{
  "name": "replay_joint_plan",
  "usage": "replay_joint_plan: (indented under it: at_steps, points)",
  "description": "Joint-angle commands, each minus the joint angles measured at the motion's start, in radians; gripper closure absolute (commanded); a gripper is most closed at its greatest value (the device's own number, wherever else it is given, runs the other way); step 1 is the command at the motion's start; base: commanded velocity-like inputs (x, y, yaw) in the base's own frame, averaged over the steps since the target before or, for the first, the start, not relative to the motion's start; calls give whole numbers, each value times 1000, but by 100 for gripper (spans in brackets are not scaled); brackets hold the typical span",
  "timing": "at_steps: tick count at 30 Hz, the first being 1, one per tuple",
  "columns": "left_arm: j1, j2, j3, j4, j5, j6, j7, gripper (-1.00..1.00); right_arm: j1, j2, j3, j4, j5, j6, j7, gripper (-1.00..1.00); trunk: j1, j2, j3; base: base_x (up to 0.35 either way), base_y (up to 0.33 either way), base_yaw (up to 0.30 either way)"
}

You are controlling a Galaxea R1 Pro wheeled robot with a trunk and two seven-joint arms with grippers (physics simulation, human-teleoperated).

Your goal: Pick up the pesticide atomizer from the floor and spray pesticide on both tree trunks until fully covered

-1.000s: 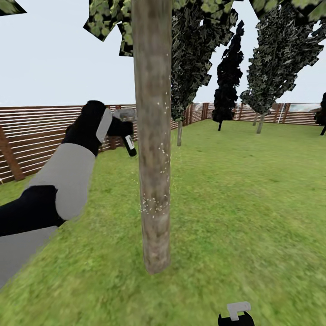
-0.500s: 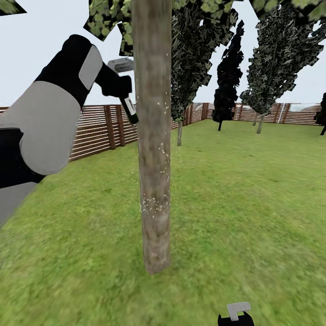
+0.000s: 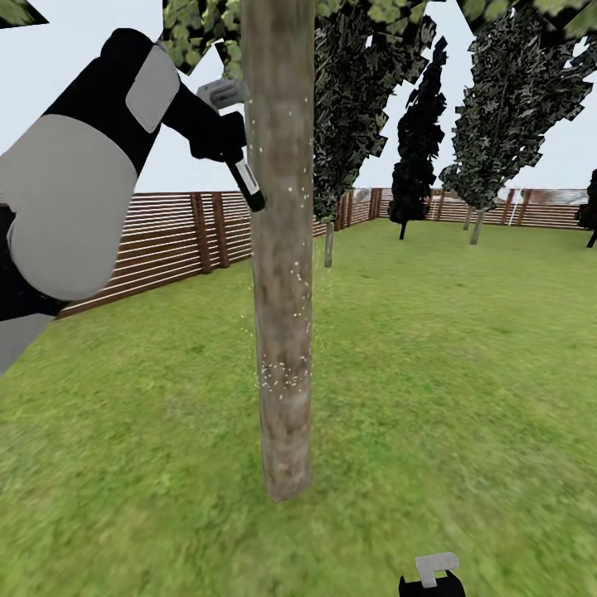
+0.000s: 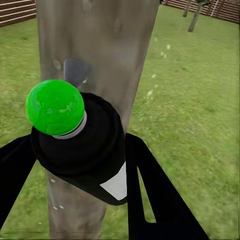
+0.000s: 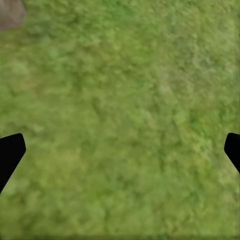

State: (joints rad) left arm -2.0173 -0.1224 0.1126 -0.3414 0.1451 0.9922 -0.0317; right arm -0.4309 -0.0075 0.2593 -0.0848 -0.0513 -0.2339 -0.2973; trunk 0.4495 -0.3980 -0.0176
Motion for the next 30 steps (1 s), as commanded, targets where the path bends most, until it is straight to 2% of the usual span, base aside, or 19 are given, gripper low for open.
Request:
replay_joint_plan:
  at_steps: [1,9,12,15,23,30]
  points:
    - [-1,0,7,10,1,4,-1,100,-1,0,8,0,-5,-2,-3,-100,1,-2,-2,0,0,0]
    - [-1,-2,52,31,2,3,-1,100,-1,0,8,1,-5,-2,-3,-100,1,-2,-2,0,0,0]
    - [-1,-3,57,170,2,-4,2,100,0,0,8,1,-5,-2,-3,-100,1,-2,-2,0,0,0]
    - [-1,-6,57,191,1,-7,-20,100,0,0,8,1,-5,-2,-3,-100,1,-2,-2,-6,0,0]
    - [-1,-6,55,195,1,-7,-28,100,0,0,8,1,-5,-2,-3,-100,1,-2,-2,-174,0,0]
    - [-1,-9,49,162,3,-7,-29,100,-1,0,8,1,-5,-2,-3,-100,1,-2,-2,-28,0,0]
